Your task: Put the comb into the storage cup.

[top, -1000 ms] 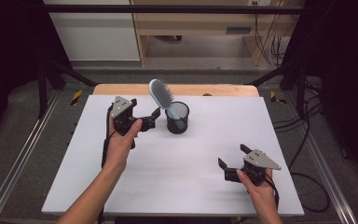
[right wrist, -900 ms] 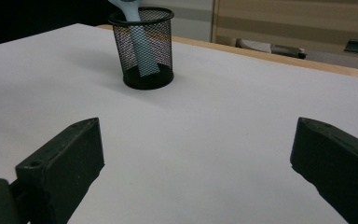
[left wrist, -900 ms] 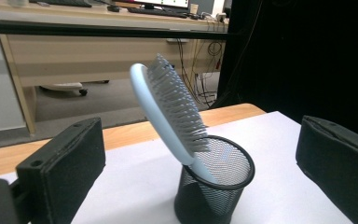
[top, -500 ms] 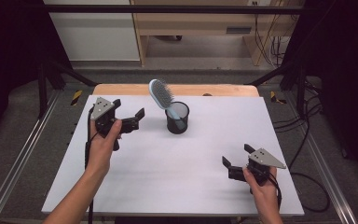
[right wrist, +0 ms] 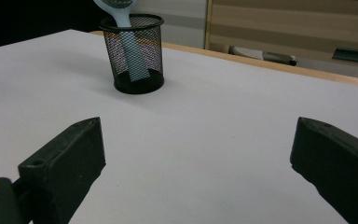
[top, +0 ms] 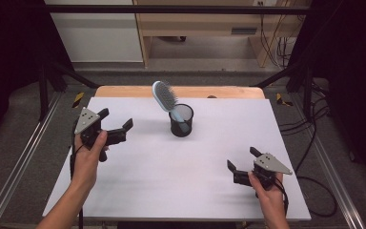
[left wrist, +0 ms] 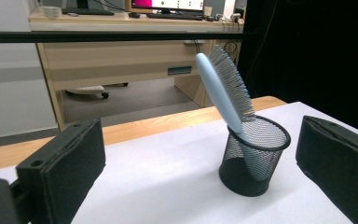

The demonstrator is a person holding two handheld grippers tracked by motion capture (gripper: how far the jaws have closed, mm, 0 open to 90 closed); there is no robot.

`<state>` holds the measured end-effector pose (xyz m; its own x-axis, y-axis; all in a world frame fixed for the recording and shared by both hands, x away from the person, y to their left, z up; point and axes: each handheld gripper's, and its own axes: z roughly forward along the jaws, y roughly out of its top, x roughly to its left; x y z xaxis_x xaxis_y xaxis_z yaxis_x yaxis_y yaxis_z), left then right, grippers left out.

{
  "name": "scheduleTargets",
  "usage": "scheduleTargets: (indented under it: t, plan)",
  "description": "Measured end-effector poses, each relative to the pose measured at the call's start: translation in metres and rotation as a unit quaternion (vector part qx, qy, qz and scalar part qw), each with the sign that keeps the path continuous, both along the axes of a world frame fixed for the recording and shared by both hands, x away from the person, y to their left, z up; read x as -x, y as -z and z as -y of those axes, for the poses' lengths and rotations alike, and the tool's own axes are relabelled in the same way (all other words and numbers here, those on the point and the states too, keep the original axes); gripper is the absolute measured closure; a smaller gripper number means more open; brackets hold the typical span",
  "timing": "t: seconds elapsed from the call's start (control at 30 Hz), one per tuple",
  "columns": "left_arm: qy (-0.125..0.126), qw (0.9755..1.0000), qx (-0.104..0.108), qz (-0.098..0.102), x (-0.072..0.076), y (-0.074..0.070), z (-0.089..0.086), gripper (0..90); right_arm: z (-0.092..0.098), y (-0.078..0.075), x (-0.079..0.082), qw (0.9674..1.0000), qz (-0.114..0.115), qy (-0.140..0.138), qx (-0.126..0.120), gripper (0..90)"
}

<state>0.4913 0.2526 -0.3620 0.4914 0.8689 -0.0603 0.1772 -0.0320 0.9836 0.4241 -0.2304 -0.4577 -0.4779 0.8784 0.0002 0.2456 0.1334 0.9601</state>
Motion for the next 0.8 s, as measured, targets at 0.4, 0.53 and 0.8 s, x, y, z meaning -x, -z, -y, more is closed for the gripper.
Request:
scheduleTargets:
  t: [0.4, 0.53, 0.8]
  plan:
    - [-0.017, 0.9997, 0.015, 0.004, 0.017, 0.016, -0.035, 1.5, 0.001, 0.001, -0.001, 0.9999, 0.015, 0.003, 0.003, 3.2]
    - [-0.030, 0.9993, 0.022, 0.002, 0.021, 0.020, -0.048, 1.5, 0.001, 0.001, -0.001, 0.9999, 0.015, 0.003, 0.003, 3.2]
    - [-0.037, 0.9990, 0.024, 0.009, 0.031, 0.028, -0.062, 1.5, 0.002, 0.001, 0.001, 0.9999, 0.012, -0.002, 0.001, 3.0]
